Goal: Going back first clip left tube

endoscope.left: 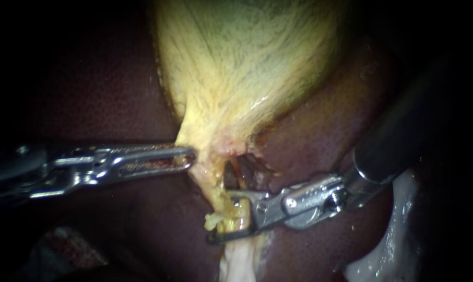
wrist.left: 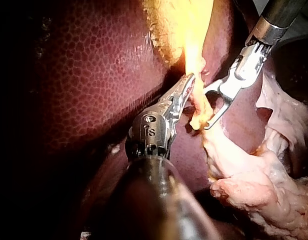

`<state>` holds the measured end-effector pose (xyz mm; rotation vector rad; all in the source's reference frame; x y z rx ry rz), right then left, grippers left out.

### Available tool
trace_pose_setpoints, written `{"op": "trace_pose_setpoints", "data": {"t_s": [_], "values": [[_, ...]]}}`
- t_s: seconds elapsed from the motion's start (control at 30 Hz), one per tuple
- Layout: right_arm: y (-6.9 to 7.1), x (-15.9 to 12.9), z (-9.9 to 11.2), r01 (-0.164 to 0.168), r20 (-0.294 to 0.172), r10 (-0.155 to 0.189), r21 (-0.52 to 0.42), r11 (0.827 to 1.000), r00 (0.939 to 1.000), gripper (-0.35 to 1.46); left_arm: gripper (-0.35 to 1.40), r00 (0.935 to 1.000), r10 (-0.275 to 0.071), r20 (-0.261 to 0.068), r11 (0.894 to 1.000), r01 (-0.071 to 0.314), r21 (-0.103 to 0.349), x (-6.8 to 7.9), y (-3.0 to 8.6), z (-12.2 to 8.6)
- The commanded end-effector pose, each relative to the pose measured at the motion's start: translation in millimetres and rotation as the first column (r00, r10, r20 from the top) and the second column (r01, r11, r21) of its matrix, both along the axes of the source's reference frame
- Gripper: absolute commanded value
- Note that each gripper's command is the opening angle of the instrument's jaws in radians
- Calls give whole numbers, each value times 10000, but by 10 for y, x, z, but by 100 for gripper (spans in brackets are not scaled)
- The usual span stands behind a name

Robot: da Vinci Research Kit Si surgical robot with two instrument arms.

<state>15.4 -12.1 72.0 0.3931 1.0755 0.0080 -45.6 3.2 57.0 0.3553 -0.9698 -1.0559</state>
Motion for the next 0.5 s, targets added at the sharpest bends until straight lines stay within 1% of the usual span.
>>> {"op": "trace_pose_setpoints", "data": {"t_s": [0.03,0.1,0.27,0.3,0.5], "values": [[1,-2,-1,33,-19,-33,-34,10000,10000,60,-21,10000,2,-2,10000,-2,-2,0,0,0],[2,-7,-3,49,-31,-49,-19,10000,10000,60,-21,10000,2,-2,10000,-2,-2,0,0,0],[7,-27,-13,230,-159,-233,-206,9995,9996,60,-21,10000,3,-1,10000,-3,-2,0,0,0],[9,-33,-18,270,-190,-274,-225,9994,9994,60,-21,10000,3,-1,10000,-3,-2,0,0,0],[27,-65,-44,236,-244,-257,-819,9964,9994,60,-21,10000,15,7,10000,-15,-2,1,2,4]]}}
